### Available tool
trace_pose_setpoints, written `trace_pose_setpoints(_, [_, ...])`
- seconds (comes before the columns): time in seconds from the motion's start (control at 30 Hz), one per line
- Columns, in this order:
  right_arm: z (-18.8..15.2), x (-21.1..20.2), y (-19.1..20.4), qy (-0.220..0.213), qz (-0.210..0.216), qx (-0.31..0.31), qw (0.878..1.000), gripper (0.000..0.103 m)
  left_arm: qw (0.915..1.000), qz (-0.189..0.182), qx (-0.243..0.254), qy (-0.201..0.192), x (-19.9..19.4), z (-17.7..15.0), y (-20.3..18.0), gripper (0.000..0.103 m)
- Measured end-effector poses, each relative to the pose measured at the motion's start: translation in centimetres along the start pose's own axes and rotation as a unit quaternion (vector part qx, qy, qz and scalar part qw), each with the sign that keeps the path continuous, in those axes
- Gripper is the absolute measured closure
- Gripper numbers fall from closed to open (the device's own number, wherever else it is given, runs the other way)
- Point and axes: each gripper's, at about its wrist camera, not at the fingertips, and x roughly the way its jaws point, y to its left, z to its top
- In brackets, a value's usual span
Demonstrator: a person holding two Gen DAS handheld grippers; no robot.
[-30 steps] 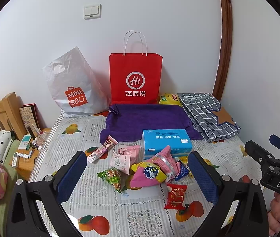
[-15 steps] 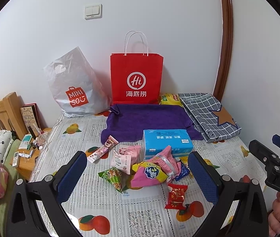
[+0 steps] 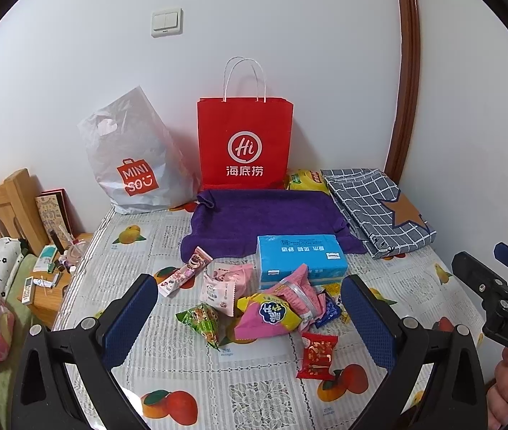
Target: Organize snacks
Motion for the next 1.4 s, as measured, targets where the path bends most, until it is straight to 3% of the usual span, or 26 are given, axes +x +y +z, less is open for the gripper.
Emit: trace_pose_setpoints(1.4, [-0.49,-0.62,0.49,-0.011,0.003,-0.006,1.0,0.0,1.0,-0.003,0.001,-0.002,-0.08,0.18,-0.47,0.001])
